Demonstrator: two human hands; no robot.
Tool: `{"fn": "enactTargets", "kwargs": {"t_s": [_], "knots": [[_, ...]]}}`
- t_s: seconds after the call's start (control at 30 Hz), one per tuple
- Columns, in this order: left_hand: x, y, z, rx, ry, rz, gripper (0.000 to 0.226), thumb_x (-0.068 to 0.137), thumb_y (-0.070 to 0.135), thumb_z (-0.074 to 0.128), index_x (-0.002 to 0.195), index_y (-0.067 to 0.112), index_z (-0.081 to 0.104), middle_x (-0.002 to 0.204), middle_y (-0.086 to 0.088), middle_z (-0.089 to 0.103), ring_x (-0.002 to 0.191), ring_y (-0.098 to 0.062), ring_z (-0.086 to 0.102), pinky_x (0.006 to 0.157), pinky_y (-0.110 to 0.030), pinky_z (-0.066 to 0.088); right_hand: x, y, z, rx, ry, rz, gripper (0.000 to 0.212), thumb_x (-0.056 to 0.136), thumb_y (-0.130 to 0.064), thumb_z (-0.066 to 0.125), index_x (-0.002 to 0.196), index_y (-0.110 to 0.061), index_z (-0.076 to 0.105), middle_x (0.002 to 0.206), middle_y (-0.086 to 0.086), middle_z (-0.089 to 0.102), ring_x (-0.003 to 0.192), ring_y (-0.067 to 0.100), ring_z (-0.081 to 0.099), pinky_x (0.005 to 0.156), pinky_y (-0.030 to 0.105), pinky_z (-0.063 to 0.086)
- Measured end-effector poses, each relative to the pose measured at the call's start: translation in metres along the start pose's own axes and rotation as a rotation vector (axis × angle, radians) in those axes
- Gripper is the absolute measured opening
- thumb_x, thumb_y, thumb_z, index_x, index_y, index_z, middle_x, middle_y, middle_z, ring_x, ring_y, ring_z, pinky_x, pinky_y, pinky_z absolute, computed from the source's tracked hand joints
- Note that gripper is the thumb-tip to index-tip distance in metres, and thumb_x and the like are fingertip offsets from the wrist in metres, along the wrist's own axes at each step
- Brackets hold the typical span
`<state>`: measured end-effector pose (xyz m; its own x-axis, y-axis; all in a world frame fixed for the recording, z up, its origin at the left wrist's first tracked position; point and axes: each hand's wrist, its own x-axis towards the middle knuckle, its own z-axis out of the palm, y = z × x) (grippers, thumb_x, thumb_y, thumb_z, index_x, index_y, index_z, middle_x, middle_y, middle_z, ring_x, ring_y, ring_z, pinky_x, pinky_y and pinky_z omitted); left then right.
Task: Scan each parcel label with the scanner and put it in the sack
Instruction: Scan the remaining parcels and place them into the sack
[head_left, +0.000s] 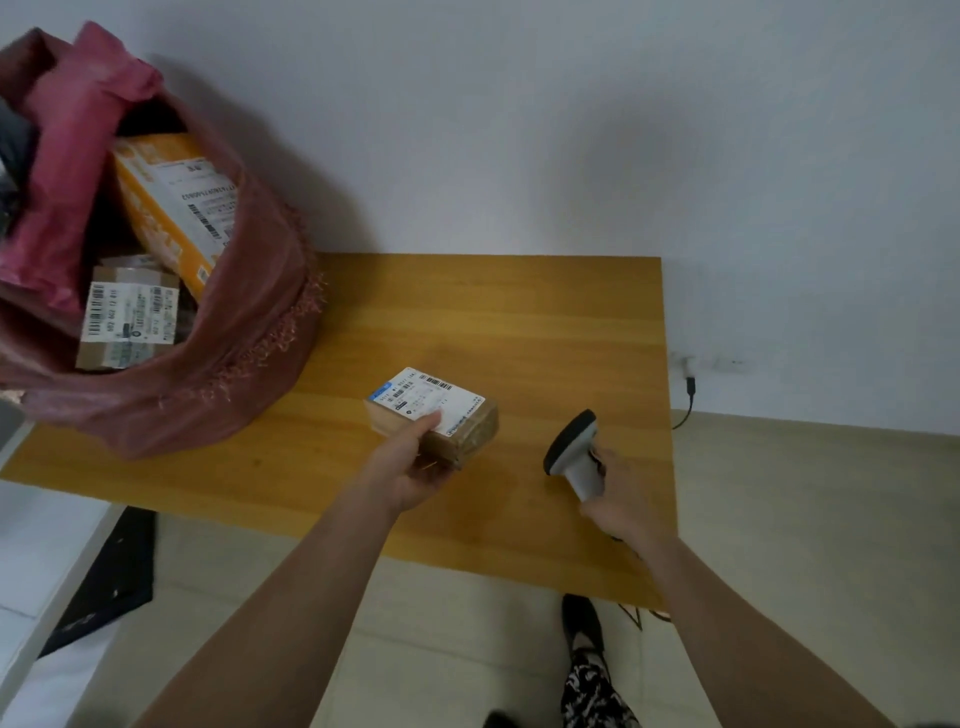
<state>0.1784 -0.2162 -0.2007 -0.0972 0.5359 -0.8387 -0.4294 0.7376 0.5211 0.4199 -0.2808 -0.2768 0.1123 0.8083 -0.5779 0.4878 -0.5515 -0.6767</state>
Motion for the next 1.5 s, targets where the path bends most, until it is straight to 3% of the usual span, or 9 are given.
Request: {"fn": "enactTargets", "kwargs": {"t_s": [0.1,0.43,0.63,0.8,0.87,1.0,1.13,1.33,1.5], "knots": [[-0.001,-0.005,-0.004,0.024,-0.002,-0.002,0.034,0.083,0.015,0.075,0.112,0.008,0.058,0.099,-0.016,0.070,0.090,-0.028,0.067,0.051,-0.034,0.056,-0.004,0.014,0.007,-0.072,0.014,-0.038,0.083,0.086,-0.002,0.067,0.154,-0.019,0.022,0.152,0.005,0.037,0.131,0.025,0.044,0.093,0.032,0.044],[-0.016,0.003,-0.021,0.014,-0.018,0.031,0.035,0.083,0.015,0.075,0.113,0.008,0.057,0.105,-0.017,0.069,0.095,-0.029,0.067,0.065,-0.041,0.057,-0.005,0.006,0.016,-0.139,0.065,0.064,0.063,0.094,-0.004,0.054,0.150,-0.010,0.026,0.124,0.015,0.058,0.088,0.025,0.059,0.074,0.038,0.053],[-0.037,0.020,-0.035,-0.001,-0.050,0.085,0.036,0.083,0.016,0.075,0.114,0.011,0.058,0.106,-0.015,0.070,0.095,-0.028,0.067,0.063,-0.040,0.055,-0.016,-0.026,0.012,-0.187,0.060,0.001,0.007,0.099,-0.010,0.048,0.103,-0.006,0.051,0.103,0.016,0.062,0.084,0.027,0.058,0.067,0.033,0.042],[-0.063,0.040,-0.048,0.032,-0.101,0.161,0.030,0.082,0.017,0.076,0.107,0.014,0.061,0.098,-0.011,0.071,0.089,-0.025,0.067,0.057,-0.036,0.057,-0.027,-0.075,0.005,-0.229,0.043,-0.025,0.048,0.095,-0.010,0.055,0.141,-0.004,0.040,0.093,0.004,0.058,0.063,0.011,0.053,0.046,0.017,0.039],[-0.074,0.049,-0.055,0.059,-0.125,0.201,0.029,0.080,0.018,0.077,0.104,0.014,0.062,0.098,-0.011,0.070,0.090,-0.025,0.066,0.071,-0.040,0.059,-0.033,-0.107,0.004,-0.160,0.053,-0.088,0.054,0.099,-0.021,0.052,0.148,-0.008,0.033,0.100,0.002,0.061,0.069,0.009,0.059,0.042,0.017,0.039],[-0.099,0.071,-0.080,0.098,-0.141,0.288,0.031,0.078,0.019,0.079,0.106,0.012,0.065,0.099,-0.011,0.070,0.088,-0.027,0.064,0.085,-0.039,0.053,-0.053,-0.176,0.019,0.124,0.035,-0.250,0.060,0.095,-0.055,0.046,0.143,-0.019,0.041,0.126,-0.001,0.057,0.104,0.016,0.061,0.086,0.033,0.052],[-0.122,0.093,-0.111,0.044,-0.192,0.378,0.030,0.082,0.015,0.076,0.110,0.009,0.067,0.100,-0.010,0.074,0.087,-0.025,0.069,0.063,-0.032,0.055,-0.091,-0.231,0.044,0.320,-0.240,-0.420,0.060,0.081,-0.077,0.044,0.130,-0.042,0.043,0.123,-0.013,0.059,0.097,0.011,0.067,0.082,0.034,0.056],[-0.145,0.123,-0.151,0.054,-0.269,0.491,0.026,0.088,0.020,0.068,0.113,0.011,0.066,0.102,-0.008,0.075,0.085,-0.021,0.072,0.085,-0.037,0.056,-0.118,-0.291,0.084,0.221,-0.379,-0.583,0.050,0.089,-0.045,0.064,0.133,-0.028,0.047,0.107,-0.008,0.071,0.082,0.015,0.074,0.070,0.028,0.057],[-0.146,0.154,-0.169,0.009,-0.215,0.485,0.034,0.091,0.023,0.066,0.121,0.008,0.063,0.109,-0.008,0.073,0.098,-0.018,0.069,0.098,-0.035,0.050,-0.104,-0.330,0.100,0.363,-0.227,-0.641,0.043,0.089,-0.031,0.069,0.127,-0.021,0.050,0.108,0.001,0.070,0.066,0.001,0.068,0.055,0.014,0.050]]}}
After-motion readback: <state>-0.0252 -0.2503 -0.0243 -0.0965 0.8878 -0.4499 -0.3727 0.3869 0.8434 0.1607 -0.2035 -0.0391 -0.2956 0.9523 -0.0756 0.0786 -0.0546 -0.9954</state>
